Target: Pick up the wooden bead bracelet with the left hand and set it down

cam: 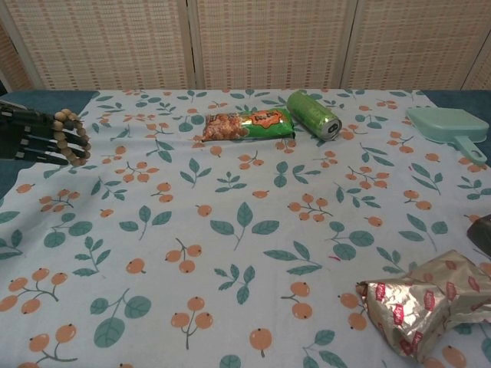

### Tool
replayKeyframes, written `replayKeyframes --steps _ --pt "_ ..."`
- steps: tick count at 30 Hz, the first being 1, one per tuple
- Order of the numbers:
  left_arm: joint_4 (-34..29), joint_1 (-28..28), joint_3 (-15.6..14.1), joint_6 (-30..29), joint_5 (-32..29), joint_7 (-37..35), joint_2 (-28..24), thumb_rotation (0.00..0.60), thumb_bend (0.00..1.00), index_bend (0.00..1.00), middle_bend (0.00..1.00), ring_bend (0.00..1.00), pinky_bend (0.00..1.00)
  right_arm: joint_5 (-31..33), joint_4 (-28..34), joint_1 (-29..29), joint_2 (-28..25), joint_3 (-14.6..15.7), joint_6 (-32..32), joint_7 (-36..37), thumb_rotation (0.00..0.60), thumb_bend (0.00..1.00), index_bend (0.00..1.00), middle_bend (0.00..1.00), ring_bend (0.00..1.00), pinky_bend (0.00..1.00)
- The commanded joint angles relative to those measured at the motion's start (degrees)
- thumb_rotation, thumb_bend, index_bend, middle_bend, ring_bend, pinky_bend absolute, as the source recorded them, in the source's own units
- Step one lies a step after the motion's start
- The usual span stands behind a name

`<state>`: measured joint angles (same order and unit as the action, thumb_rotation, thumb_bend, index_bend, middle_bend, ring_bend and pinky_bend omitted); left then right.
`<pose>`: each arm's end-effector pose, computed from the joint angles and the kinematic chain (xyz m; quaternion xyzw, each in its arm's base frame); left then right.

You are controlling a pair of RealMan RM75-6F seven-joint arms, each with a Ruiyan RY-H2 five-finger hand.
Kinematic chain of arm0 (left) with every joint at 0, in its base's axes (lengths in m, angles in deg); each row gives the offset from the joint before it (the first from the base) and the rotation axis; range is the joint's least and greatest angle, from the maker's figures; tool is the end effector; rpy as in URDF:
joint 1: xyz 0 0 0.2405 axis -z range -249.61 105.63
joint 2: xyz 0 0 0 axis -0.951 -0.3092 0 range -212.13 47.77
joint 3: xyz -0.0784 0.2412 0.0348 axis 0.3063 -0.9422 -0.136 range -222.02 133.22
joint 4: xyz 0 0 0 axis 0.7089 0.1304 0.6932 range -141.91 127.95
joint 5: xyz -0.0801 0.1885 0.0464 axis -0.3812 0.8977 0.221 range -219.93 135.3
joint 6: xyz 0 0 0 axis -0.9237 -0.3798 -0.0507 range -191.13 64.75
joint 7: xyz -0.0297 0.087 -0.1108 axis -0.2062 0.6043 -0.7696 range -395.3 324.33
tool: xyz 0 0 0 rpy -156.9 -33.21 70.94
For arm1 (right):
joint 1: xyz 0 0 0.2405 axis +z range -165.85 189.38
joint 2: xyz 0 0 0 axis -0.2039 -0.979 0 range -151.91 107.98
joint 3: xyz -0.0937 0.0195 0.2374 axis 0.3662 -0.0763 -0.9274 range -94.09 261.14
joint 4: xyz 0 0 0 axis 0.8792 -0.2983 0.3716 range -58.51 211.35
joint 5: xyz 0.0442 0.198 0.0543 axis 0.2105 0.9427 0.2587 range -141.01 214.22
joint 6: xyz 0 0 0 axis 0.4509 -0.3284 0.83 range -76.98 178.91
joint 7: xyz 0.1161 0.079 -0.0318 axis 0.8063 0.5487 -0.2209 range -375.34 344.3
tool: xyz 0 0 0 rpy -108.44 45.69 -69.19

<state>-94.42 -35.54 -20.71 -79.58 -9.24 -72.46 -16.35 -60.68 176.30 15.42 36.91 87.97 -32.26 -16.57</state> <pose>-0.2310 0.3688 0.0844 -0.2825 -0.8549 -0.3765 0.2181 -0.2813 -0.1425 0.1459 0.6693 -0.4029 0.3738 0.4999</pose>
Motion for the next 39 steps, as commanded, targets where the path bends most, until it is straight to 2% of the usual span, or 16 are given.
replayKeyframes --steps 1,5,6,9,12,19,27,30,39 --pt "-0.3 -0.7 0.5 -0.3 0.2 -0.9 0.2 0.512 0.69 0.55 0.42 0.21 0.0 -0.1 0.1 0.0 0.0 0.0 0.0 0.0 0.413 0.12 0.0 0.0 0.0 0.0" --pt "-0.4 -1.5 1.0 -0.6 1.1 -1.5 0.5 0.311 0.6 0.54 0.42 0.21 0.0 -0.1 0.2 0.0 -0.1 0.1 0.1 -0.2 0.413 0.12 0.0 0.0 0.0 0.0" --pt "-0.4 -1.7 1.2 -0.6 1.2 -1.8 0.6 0.244 0.6 0.54 0.42 0.21 0.0 -0.1 0.2 0.0 -0.1 0.1 0.2 -0.2 0.413 0.12 0.0 0.0 0.0 0.0" --pt "-0.4 -2.0 1.6 -0.3 1.8 -2.2 0.8 0.164 0.57 0.54 0.42 0.21 0.0 0.0 0.3 0.0 -0.1 0.1 0.2 -0.3 0.413 0.12 0.0 0.0 0.0 0.0" --pt "-0.2 -2.1 1.5 -0.1 2.3 -2.2 0.9 0.117 0.55 0.55 0.42 0.21 0.0 -0.1 0.3 0.0 -0.1 0.1 0.1 -0.3 0.413 0.12 0.0 0.0 0.0 0.0" --pt "-0.1 -1.1 0.4 0.0 2.8 -1.4 0.5 0.127 0.56 0.56 0.43 0.21 0.0 -0.1 0.3 -0.1 -0.2 0.0 0.0 -0.2 0.412 0.12 0.0 0.0 0.0 0.0" --pt "-0.4 0.3 -1.0 -0.5 1.7 -1.1 0.1 0.318 0.57 0.56 0.43 0.21 0.0 -0.1 0.3 -0.2 -0.3 0.0 -0.2 -0.1 0.413 0.12 0.0 0.0 0.0 0.0" --pt "-0.4 0.7 -1.3 -0.6 1.3 -1.2 0.0 0.371 0.57 0.56 0.43 0.21 0.0 -0.1 0.3 -0.1 -0.3 0.0 -0.1 -0.1 0.412 0.12 0.0 0.0 0.0 0.0" --pt "-0.4 1.5 -2.0 -1.0 0.5 -1.3 -0.1 0.368 0.58 0.56 0.43 0.21 0.0 -0.1 0.3 -0.2 -0.2 -0.1 -0.2 -0.2 0.413 0.12 0.0 0.0 0.0 0.0"
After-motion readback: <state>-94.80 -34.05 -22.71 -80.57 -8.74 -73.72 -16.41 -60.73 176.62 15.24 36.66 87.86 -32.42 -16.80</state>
